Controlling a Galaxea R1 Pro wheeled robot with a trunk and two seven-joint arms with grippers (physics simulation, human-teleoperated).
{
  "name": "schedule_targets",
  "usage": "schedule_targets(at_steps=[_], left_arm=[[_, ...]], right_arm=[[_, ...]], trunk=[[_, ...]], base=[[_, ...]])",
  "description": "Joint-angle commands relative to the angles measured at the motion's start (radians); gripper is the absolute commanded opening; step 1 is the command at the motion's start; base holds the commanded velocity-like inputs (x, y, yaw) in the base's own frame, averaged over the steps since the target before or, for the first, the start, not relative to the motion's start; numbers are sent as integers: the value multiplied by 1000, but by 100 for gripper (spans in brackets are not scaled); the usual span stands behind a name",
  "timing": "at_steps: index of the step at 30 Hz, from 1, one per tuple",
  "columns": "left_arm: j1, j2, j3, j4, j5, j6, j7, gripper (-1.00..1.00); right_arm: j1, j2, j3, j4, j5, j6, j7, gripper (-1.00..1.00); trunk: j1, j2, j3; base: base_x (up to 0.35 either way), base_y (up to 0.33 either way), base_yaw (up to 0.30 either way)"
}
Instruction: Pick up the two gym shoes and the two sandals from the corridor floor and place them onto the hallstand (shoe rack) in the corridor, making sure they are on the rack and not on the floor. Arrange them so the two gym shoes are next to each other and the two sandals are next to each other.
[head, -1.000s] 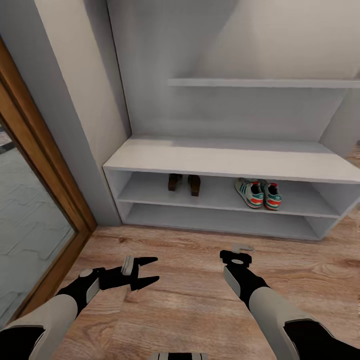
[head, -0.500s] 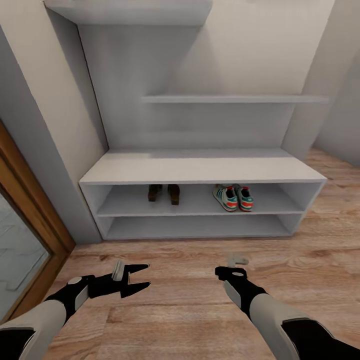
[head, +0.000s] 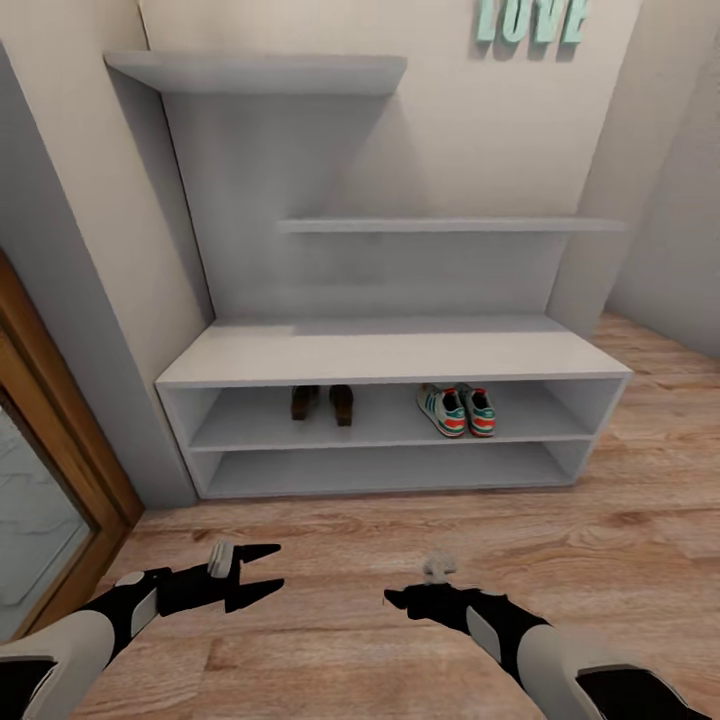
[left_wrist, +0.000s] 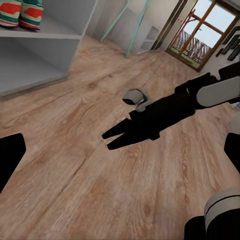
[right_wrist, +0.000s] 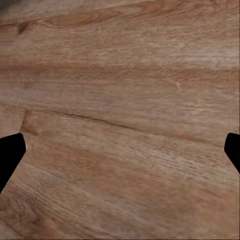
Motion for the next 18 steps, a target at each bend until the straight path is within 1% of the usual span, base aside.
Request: schedule_targets(at_steps=[1, 2, 6, 7, 18], left_arm=[[0, 2, -5, 6, 6, -10, -1, 100], [0, 6, -4, 17, 6, -18, 0, 100], [0, 9, -4, 25, 6, -23, 1, 100], [0, 10, -4, 28, 6, -25, 2, 100], [0, 11, -3, 30, 6, -26, 3, 100]], right_arm=[[8, -3, 6, 0, -11, 4, 24, 100], [24, -8, 6, 0, -14, 5, 63, 100], [34, -11, 6, 0, -14, 5, 85, 100], [38, -12, 6, 1, -12, 6, 94, 100], [44, -13, 6, 1, -11, 6, 99, 100]], trunk=[[-1, 0, 3], [-1, 0, 7], [-3, 1, 22], [-3, 1, 22], [-3, 1, 22]], base=[[0, 0, -3], [0, 0, -1], [0, 0, 0], [0, 0, 0], [0, 0, 0]])
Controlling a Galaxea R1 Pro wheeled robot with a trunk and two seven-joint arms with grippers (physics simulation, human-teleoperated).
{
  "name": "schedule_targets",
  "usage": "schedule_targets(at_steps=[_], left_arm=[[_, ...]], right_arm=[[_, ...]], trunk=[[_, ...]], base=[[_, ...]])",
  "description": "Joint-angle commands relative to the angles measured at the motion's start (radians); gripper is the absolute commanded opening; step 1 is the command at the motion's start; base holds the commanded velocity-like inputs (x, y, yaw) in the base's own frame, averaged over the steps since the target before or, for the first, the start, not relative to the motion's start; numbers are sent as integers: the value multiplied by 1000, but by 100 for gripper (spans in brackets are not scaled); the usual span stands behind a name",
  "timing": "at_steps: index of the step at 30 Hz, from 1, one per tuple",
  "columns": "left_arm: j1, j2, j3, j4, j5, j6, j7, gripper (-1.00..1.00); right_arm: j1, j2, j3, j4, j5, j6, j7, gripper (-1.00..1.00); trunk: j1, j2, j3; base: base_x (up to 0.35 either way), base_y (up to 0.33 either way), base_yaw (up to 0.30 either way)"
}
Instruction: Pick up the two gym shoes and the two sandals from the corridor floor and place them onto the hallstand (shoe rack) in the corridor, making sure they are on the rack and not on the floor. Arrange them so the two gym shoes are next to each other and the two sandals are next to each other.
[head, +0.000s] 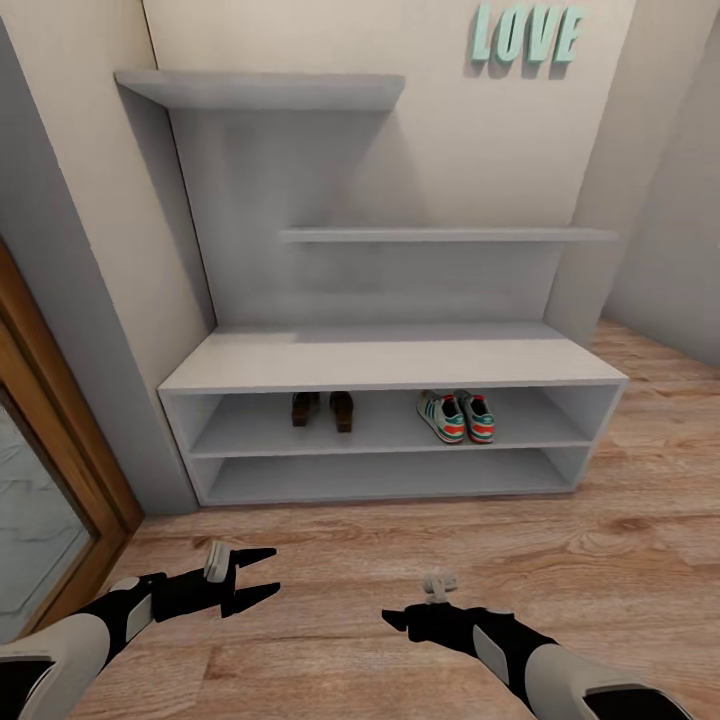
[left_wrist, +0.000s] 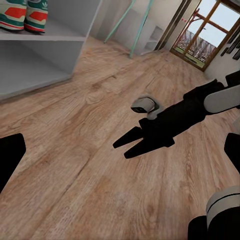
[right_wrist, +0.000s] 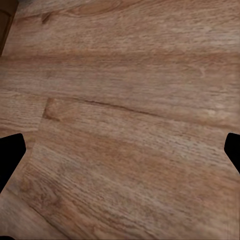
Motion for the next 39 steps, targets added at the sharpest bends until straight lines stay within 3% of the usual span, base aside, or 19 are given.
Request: schedule_targets(at_steps=[1, 39], left_arm=[[-1, 0, -4, 0, 6, -7, -2, 100], [-1, 3, -2, 0, 7, -6, -3, 100]], right_arm=[[0, 0, 7, 0, -10, 4, 2, 100], [1, -1, 7, 0, -10, 4, 3, 100]], trunk=[[0, 0, -1], [0, 0, -1]], base=[[0, 0, 0], [0, 0, 0]])
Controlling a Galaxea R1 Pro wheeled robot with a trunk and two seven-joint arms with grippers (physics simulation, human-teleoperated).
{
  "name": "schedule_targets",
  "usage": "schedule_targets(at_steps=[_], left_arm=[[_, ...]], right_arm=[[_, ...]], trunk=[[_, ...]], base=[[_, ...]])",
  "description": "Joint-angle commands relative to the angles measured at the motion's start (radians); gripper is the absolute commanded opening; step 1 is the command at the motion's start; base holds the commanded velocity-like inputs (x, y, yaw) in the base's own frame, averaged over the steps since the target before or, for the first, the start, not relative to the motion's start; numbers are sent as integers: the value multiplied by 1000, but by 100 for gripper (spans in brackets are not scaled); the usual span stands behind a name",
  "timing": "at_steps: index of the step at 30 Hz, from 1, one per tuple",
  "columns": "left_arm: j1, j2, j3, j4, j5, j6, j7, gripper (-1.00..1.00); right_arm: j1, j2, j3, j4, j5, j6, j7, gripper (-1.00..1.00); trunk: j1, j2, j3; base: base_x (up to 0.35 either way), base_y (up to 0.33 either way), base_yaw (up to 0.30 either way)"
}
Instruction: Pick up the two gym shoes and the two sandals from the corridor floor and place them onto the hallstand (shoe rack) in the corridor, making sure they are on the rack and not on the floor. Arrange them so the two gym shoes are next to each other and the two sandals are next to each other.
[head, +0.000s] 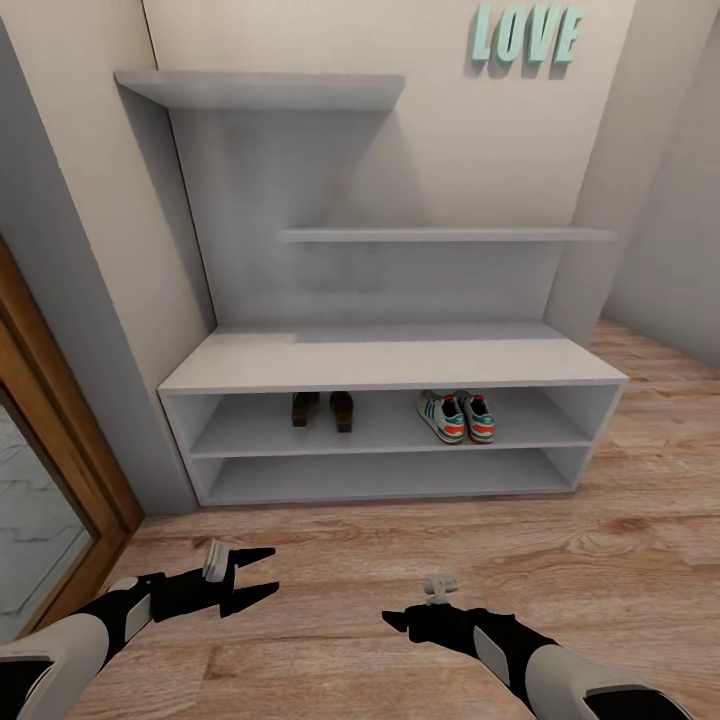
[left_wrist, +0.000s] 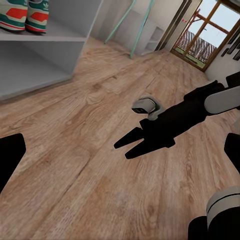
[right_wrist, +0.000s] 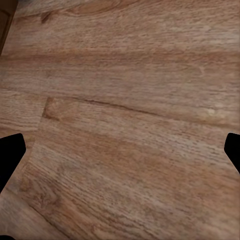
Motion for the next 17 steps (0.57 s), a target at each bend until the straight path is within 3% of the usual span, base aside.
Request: schedule_targets(at_steps=[1, 17], left_arm=[[-1, 0, -4, 0, 6, -7, -2, 100], [-1, 0, -4, 0, 6, -7, -3, 100]], right_arm=[[0, 0, 7, 0, -11, 4, 2, 100], [0, 0, 7, 0, -11, 4, 2, 100]], trunk=[[0, 0, -1], [0, 0, -1]], base=[[0, 0, 0], [0, 0, 0]])
